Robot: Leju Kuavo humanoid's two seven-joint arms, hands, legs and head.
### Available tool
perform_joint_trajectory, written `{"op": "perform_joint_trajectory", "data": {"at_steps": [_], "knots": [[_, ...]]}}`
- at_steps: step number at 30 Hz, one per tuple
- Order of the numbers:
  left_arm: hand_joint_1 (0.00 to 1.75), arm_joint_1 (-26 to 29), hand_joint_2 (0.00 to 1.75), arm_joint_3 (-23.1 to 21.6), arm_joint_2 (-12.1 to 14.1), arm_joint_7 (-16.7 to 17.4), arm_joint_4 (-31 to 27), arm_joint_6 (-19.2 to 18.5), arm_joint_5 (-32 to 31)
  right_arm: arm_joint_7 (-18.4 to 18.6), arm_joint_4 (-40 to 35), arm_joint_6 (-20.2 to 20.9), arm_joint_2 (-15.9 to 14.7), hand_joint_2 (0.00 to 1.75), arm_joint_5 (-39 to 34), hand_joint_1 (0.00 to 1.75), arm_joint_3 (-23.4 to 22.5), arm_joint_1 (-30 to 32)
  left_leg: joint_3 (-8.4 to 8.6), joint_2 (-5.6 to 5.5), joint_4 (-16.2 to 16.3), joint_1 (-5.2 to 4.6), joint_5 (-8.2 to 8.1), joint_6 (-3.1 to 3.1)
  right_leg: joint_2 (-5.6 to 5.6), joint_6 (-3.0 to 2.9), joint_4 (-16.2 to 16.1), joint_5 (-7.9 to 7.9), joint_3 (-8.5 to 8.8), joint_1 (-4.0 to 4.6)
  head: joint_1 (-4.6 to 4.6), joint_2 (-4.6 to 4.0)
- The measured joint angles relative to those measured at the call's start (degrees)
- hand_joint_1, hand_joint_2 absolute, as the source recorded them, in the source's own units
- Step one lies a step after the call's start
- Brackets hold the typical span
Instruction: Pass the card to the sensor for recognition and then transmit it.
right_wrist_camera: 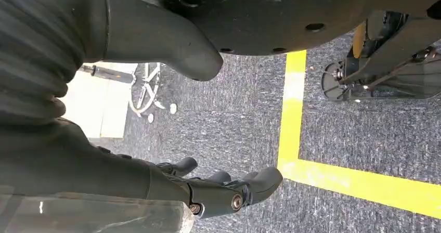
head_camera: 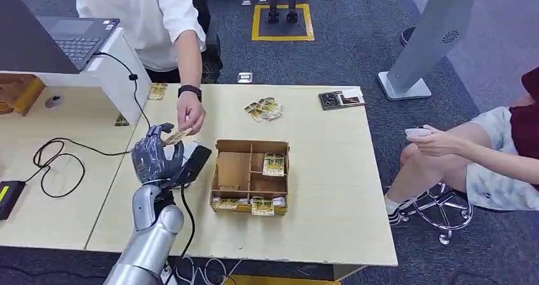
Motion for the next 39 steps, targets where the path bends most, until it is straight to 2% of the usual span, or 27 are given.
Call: {"op": "perform_joint_trajectory", "data": {"at_steps": [4,10,17,24,27,31,39], "knots": [[0.0,0.01,1.75,0.04,0.0,-0.99,0.22,0.0,0.11,0.0,0.0,-0.07,0.0,1.75,-0.02,0.0,0.0,0.01,0.0,0.0,0.0,0.0,0.0,0.0,0.0,0.0,0.0,0.0,0.0,0.0,0.02,0.0],[0.0,0.08,1.75,0.04,-0.15,-5.04,0.24,0.0,4.96,-0.2,0.0,-0.15,0.0,1.75,-0.92,0.0,0.0,0.07,0.0,0.0,0.0,0.0,0.0,0.0,0.0,0.0,0.0,0.0,0.0,0.0,0.0,0.0],[0.0,1.74,1.75,-0.72,-0.39,-9.25,-2.67,0.0,12.88,-0.35,0.0,-0.02,0.0,1.75,-1.16,0.0,0.0,0.2,0.0,-0.01,0.0,0.0,0.0,0.0,-0.01,0.0,0.0,0.0,0.0,0.0,0.02,0.0],[0.0,4.53,1.75,-4.32,0.18,-13.31,-8.15,0.0,19.71,-0.61,0.07,0.06,0.02,1.75,-1.86,0.0,0.0,0.3,0.0,0.0,0.0,0.0,0.0,0.0,-0.01,0.0,0.0,0.0,0.0,0.0,0.02,0.0],[0.0,6.41,1.75,-6.34,1.18,-16.18,-11.52,0.0,21.16,-0.9,0.18,0.24,0.04,1.75,-1.9,0.0,0.0,0.39,0.0,0.0,0.0,0.0,0.0,0.0,-0.01,0.0,0.0,-0.01,0.0,0.0,0.02,0.0],[0.0,8.98,1.75,-8.37,2.23,-18.32,-15.45,0.0,23.95,-1.35,0.35,0.28,0.13,1.75,-1.97,0.0,0.0,0.55,-0.01,0.01,-0.01,0.0,-0.01,0.0,0.01,0.0,0.0,-0.01,0.0,0.0,0.02,0.0],[0.0,14.76,1.75,-12.0,3.91,-21.88,-22.4,-0.02,22.93,-1.6,1.07,0.72,0.48,1.75,-1.99,0.0,-0.09,0.64,-0.01,0.0,-0.01,0.0,-0.02,0.01,0.0,0.0,-0.01,-0.02,-0.01,0.0,0.02,0.0]]}}
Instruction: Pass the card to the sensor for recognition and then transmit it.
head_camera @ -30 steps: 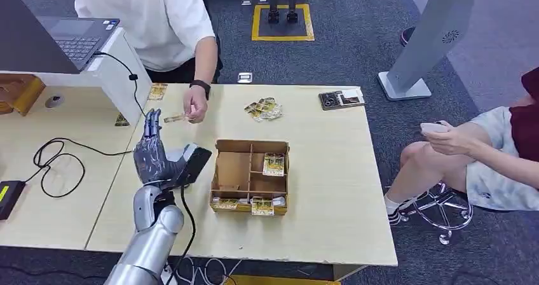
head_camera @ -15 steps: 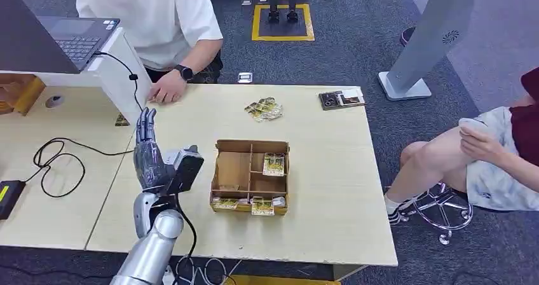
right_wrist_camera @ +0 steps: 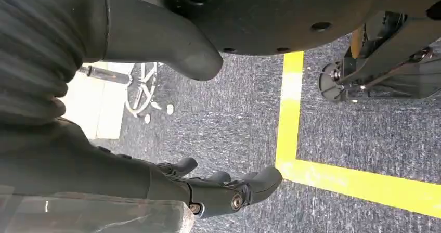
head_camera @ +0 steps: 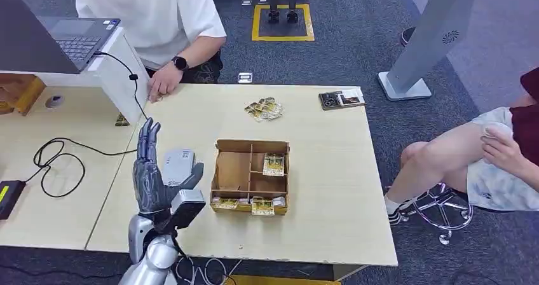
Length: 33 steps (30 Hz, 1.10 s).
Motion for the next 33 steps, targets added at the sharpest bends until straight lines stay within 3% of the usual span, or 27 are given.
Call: {"op": "perform_joint_trajectory", "data": {"at_steps": [6,9,13,16,24,33], "knots": [[0.0,1.82,1.75,-1.0,0.59,-1.56,-2.1,0.0,-2.43,-0.04,0.35,0.33,0.17,1.75,0.0,0.0,-0.02,0.03,0.01,0.01,0.0,0.0,0.0,0.0,0.0,0.0,0.0,0.0,0.0,0.0,-0.02,0.0],[0.0,2.83,1.75,-1.14,0.74,-3.79,-2.91,0.0,-5.08,-0.31,0.5,0.5,0.22,1.75,0.0,0.0,-0.02,0.09,0.0,0.0,0.0,0.0,0.0,0.0,0.0,0.0,0.0,0.0,0.0,0.0,-0.02,-0.02],[0.0,4.76,1.75,-1.29,0.87,-9.28,-4.31,0.0,-7.0,-0.72,0.61,0.68,0.22,1.75,0.0,0.0,-0.04,0.23,0.0,0.01,0.0,0.0,-0.03,-0.02,0.01,0.0,0.0,-0.03,0.0,0.0,0.0,0.0],[0.0,6.52,1.75,-2.4,1.18,-10.86,-5.67,0.0,-9.32,-0.72,0.68,0.77,0.22,1.75,0.0,0.0,-0.17,0.34,0.0,0.0,0.0,0.0,-0.05,0.01,0.0,0.02,0.0,-0.06,0.0,0.0,-0.02,0.0],[0.0,7.72,1.75,-7.14,3.06,-8.74,-7.33,0.0,-16.48,-0.72,0.74,1.0,0.22,1.75,0.0,0.0,-0.31,0.38,0.01,0.0,0.0,0.0,-0.06,0.02,-0.01,0.02,-0.01,-0.06,0.0,0.0,-0.02,0.0],[0.0,7.32,1.75,-11.58,5.14,-6.32,-7.31,0.0,-17.71,-0.68,0.72,0.92,0.2,1.75,0.0,0.0,-0.31,0.39,0.01,0.0,0.0,0.0,-0.06,0.02,0.0,0.02,-0.01,-0.06,0.0,0.0,-0.02,0.0]]}}
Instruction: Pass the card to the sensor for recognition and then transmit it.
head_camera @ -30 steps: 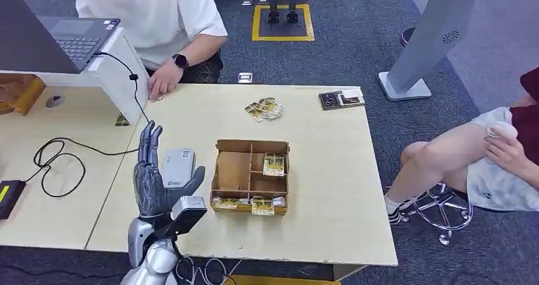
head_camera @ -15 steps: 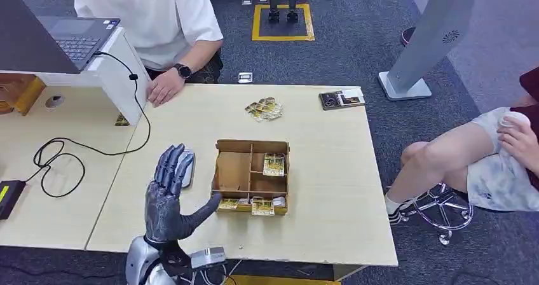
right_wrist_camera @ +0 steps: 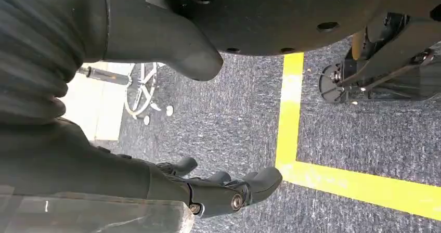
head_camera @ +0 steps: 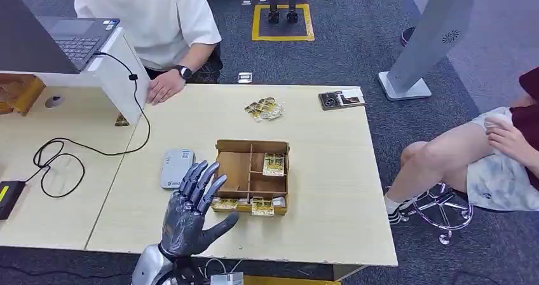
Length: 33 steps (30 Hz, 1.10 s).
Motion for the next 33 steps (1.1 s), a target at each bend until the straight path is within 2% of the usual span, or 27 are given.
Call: {"op": "perform_joint_trajectory", "data": {"at_steps": [6,12,17,19,23,31,33], "knots": [[0.0,-0.22,1.75,-0.68,0.63,0.37,0.02,0.0,-0.35,0.04,0.0,0.0,0.0,1.75,0.0,0.0,0.0,0.0,0.0,0.0,0.0,0.0,0.0,0.0,0.0,0.0,0.0,0.0,0.0,0.0,0.0,0.0],[0.0,-1.05,1.75,-2.97,1.88,6.17,1.42,0.0,-3.41,0.04,-0.02,-0.26,0.0,1.75,0.0,0.0,-0.24,0.03,0.0,0.0,0.0,0.0,0.0,0.0,0.0,0.0,0.0,0.0,0.0,0.0,0.02,0.0],[0.0,-3.48,1.75,-8.42,4.26,15.35,4.7,0.0,-7.81,0.04,-0.18,-0.24,-0.02,1.75,0.0,0.0,-0.61,0.07,0.01,0.0,0.0,0.0,0.0,0.0,0.0,0.0,0.0,0.0,0.0,0.0,0.0,0.0],[0.0,-4.99,1.75,-11.18,5.12,20.31,6.18,0.0,-12.31,0.02,-0.24,-0.26,-0.07,1.75,0.02,0.0,-0.61,0.07,0.0,-0.01,0.0,0.0,0.0,0.0,-0.01,0.0,0.0,0.0,0.0,0.0,0.02,0.0],[0.0,-8.38,1.75,-16.06,6.51,27.64,8.82,0.0,-18.47,0.04,-0.55,-0.35,-0.24,1.75,0.04,0.0,-0.61,0.07,0.0,-0.02,0.0,0.0,0.0,0.0,-0.02,0.0,0.0,0.0,0.01,0.0,0.02,0.0],[0.0,-13.41,1.75,-24.39,7.04,32.83,14.79,-0.3,-17.01,0.02,-0.96,-0.42,-0.48,1.75,0.02,0.0,-0.61,0.06,0.0,0.0,0.01,-0.01,0.0,0.0,-0.01,0.0,0.0,0.0,0.01,0.0,0.0,0.0],[0.0,-14.25,1.75,-25.6,6.99,35.11,15.54,-0.33,-18.08,-0.04,-1.03,-0.42,-0.52,1.75,0.02,0.0,-0.61,0.07,0.0,0.0,0.01,0.0,0.0,0.0,-0.01,0.0,0.0,0.0,0.0,0.0,0.0,0.0]]}}
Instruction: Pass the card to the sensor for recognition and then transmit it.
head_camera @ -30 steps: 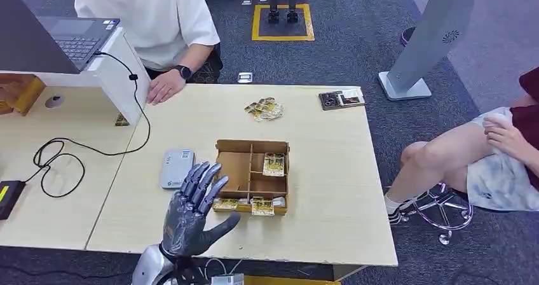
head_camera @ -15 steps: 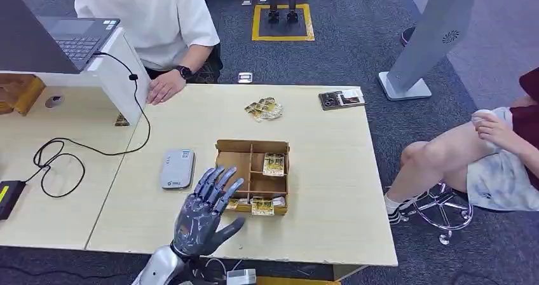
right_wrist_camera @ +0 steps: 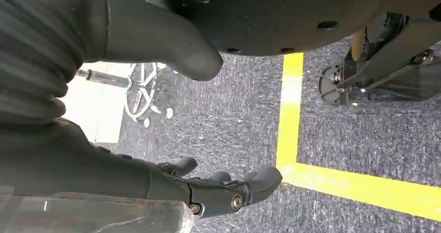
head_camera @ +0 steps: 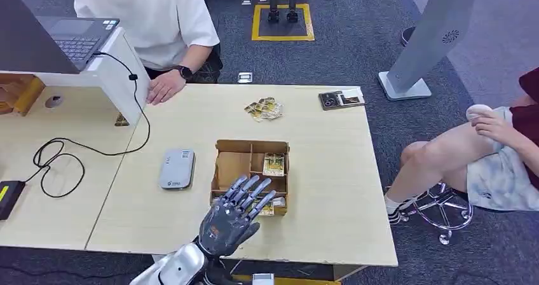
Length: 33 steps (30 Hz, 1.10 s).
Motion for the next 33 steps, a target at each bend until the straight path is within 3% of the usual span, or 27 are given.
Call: {"op": "perform_joint_trajectory", "data": {"at_steps": [2,5,21,33], "knots": [[0.0,-0.36,1.75,-0.39,-0.22,3.57,0.48,0.13,-1.72,0.0,0.0,0.0,0.0,1.75,-0.02,0.0,-0.02,0.0,0.0,0.0,0.0,0.0,0.0,0.0,0.0,0.0,0.0,0.0,0.0,0.0,0.0,0.0],[0.0,-0.57,1.75,-0.54,-0.63,6.05,0.55,0.13,-2.99,0.0,0.0,0.0,0.0,1.75,-0.02,0.0,-0.07,0.01,0.0,0.0,0.0,0.0,0.0,0.0,0.0,0.0,0.0,0.0,0.0,0.0,0.0,-0.02],[0.0,-0.64,1.75,-0.65,-1.68,7.38,0.57,0.24,-2.46,0.0,0.0,0.04,0.02,1.75,-0.02,0.0,-0.96,0.08,-0.01,0.0,0.0,0.0,0.0,0.0,0.0,0.0,0.0,0.0,0.0,0.0,0.0,0.0],[0.0,-0.59,1.75,-0.57,-1.62,13.24,0.57,-4.33,-8.15,0.0,0.2,0.42,0.09,1.75,-0.02,0.0,-1.48,0.11,-0.01,0.0,0.0,0.0,0.0,0.0,0.0,0.0,0.0,0.0,0.01,0.0,0.0,0.0]]}}
